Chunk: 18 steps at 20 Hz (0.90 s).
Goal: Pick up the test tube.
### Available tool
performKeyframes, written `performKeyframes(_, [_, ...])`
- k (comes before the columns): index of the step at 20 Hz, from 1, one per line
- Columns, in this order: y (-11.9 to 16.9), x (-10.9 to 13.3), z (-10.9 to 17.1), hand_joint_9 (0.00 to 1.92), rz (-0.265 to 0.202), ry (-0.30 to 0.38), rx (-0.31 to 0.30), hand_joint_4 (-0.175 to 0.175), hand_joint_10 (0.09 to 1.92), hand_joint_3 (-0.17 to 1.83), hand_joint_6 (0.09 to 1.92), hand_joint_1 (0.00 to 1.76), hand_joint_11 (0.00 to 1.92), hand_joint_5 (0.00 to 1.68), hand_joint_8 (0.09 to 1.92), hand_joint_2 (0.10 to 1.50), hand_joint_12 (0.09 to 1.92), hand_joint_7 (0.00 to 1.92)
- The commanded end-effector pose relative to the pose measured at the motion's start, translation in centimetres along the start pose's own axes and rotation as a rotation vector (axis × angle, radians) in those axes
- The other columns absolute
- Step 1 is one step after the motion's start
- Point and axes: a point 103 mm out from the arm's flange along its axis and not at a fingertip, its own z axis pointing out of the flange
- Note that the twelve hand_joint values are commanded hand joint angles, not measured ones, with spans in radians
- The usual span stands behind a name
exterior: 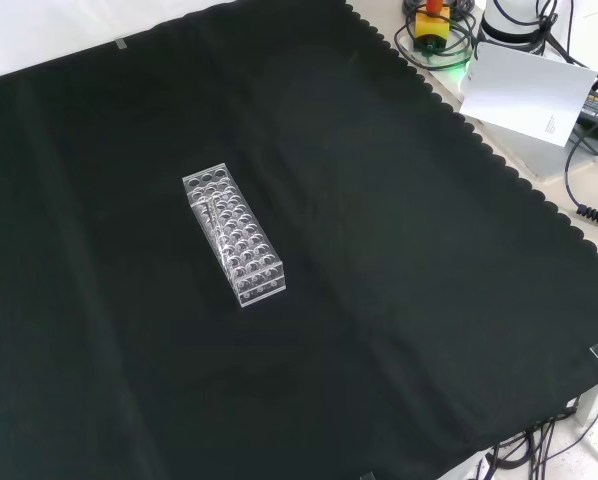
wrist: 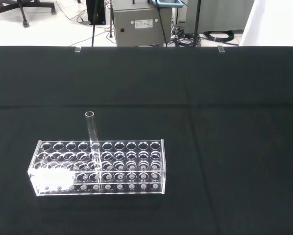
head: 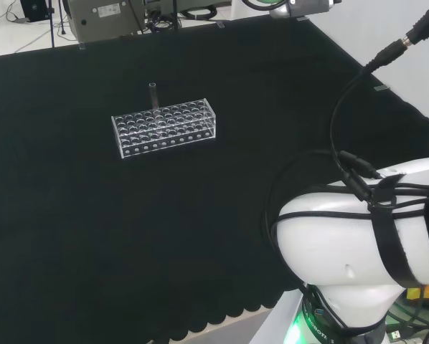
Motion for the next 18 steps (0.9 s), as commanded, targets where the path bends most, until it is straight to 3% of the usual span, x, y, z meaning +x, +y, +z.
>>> performKeyframes(1, [0.0, 0.0, 0.1, 0.55, 0.0, -0.011, -0.012, -0.053, 0.09, 0.4, 0.09, 0.6, 0.03, 0.26, 0.87, 0.73, 1.58, 0.01])
performKeyframes(7, [0.3, 0.1, 0.3, 0.51, -0.004, -0.004, 0.0, -0.075, 0.09, 0.4, 0.09, 0.54, 0.0, 0.22, 0.86, 0.76, 1.59, 0.0])
performKeyframes(14, [3.1, 0.9, 1.9, 0.53, -0.068, 0.042, 0.009, -0.08, 0.12, 0.36, 0.09, 0.58, 0.06, 0.26, 0.87, 0.77, 1.58, 0.05])
performKeyframes(16, [4.1, 1.2, 2.5, 0.39, -0.086, 0.052, 0.028, -0.082, 0.54, 0.33, 0.09, 0.6, 0.11, 0.29, 0.87, 0.78, 1.57, 0.09])
performKeyframes(18, [5.3, 1.6, 3.0, 0.3, -0.102, 0.047, 0.045, -0.084, 0.82, 0.32, 0.09, 0.61, 0.14, 0.3, 0.88, 0.78, 1.58, 0.11])
